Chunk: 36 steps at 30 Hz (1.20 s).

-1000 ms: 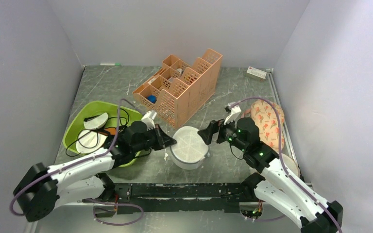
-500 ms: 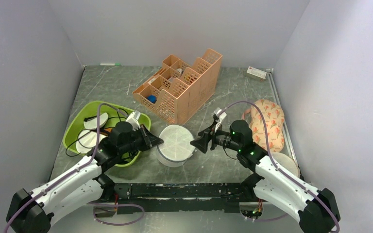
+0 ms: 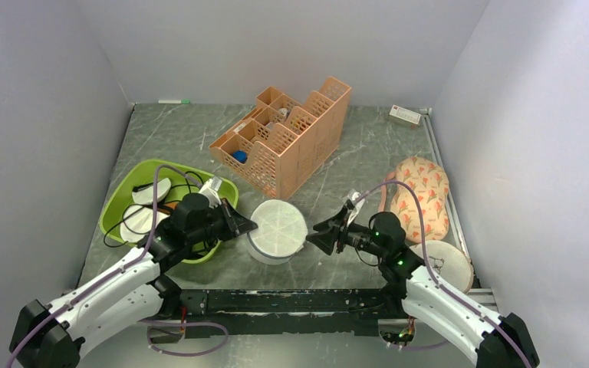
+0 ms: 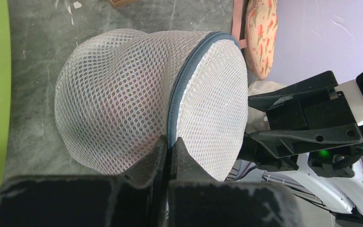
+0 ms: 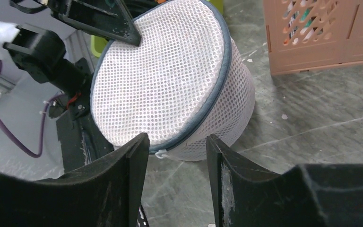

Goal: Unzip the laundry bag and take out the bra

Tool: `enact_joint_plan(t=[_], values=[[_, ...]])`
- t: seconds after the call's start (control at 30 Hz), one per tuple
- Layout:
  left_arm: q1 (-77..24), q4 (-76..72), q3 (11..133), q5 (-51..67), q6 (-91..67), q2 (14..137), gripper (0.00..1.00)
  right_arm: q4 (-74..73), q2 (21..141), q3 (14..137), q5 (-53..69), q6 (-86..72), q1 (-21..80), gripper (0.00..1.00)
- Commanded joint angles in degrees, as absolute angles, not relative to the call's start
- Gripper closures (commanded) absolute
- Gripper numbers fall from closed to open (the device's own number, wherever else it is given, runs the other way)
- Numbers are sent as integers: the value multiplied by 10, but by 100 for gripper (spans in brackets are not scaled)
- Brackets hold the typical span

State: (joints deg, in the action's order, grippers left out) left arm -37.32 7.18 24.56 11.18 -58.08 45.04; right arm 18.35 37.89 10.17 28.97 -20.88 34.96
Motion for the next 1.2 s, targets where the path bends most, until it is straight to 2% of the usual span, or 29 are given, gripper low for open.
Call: enact_joint_plan(t=[0.0,0.17,0.33,0.53,0.87,1.0,1.17], values=[[-369,84,250,117,-580,437,93,236,340,69,305,-246,344,52],[-369,87,248,116,-578,436,93,311,347,30,381,-277,318,54],[-369,79,241,123,-584,430,93,389,393,11,451,-295,290,65],[-369,55,226,137,-598,426,93,433,438,11,478,-290,285,72],[-369,34,220,147,-602,437,93,497,519,24,500,-286,286,73],[-369,28,218,149,-604,440,93,487,528,28,482,-283,285,67],[-369,25,216,150,-606,436,93,487,536,34,466,-281,285,66]])
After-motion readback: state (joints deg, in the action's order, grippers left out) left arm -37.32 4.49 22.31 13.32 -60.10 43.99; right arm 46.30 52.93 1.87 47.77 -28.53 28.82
